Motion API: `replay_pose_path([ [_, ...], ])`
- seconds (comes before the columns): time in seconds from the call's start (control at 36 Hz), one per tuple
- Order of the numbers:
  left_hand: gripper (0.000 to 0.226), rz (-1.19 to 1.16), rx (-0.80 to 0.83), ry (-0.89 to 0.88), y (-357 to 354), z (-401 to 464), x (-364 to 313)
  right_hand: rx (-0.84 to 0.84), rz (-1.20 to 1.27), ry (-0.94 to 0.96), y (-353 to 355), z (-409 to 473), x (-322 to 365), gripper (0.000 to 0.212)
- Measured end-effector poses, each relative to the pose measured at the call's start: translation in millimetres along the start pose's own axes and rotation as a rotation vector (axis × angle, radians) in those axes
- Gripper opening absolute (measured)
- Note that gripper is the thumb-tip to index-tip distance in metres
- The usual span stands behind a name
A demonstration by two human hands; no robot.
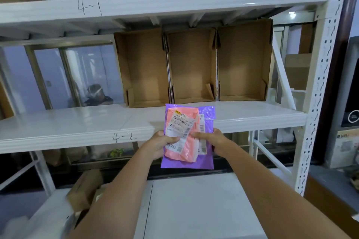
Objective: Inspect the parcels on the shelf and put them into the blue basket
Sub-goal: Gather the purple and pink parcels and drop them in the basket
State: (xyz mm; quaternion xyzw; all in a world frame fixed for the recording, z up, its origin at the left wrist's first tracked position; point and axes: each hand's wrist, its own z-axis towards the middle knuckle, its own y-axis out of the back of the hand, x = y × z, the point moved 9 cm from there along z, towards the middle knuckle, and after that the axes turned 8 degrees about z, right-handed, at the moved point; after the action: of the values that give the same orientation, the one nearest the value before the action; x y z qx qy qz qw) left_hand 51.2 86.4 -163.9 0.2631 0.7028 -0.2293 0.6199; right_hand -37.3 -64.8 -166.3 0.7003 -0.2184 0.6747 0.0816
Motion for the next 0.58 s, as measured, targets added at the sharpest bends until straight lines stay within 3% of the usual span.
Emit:
replay_pose_path([
  [0.22,0.035,-0.098,0.032,-0.026,-11.9,5.0,72.0,0.018,0.14,0.015,12.4,-7.7,-70.0,0.035],
  [0.58,0.043,-0.129,0.074,-0.041,-28.2,41.0,230.0,-0.037,0.14,0.034,56.8,2.0,-220.7,0.028],
])
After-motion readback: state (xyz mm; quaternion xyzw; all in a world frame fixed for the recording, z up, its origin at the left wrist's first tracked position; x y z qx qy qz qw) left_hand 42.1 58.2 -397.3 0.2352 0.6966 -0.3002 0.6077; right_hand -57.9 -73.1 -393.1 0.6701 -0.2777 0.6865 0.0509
